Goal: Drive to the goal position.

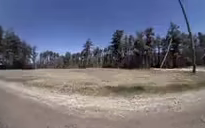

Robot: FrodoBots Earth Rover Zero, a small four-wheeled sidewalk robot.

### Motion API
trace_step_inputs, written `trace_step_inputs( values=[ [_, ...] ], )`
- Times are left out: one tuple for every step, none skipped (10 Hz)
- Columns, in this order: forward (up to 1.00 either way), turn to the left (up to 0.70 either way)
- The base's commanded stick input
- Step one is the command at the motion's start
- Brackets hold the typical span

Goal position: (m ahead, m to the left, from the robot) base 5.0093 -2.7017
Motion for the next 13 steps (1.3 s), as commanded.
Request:
trace_step_inputs(
  values=[
    [0.7, 0.0],
    [0.7, 0.0],
    [0.7, 0.0],
    [0.7, 0.0],
    [0.7, 0.0],
    [0.7, 0.0],
    [0.7, 0.0],
    [0.7, 0.0],
    [0.7, 0.0],
    [0.7, 0.0],
    [0.7, -0.01],
    [0.7, -0.06],
    [0.7, -0.27]
  ],
)
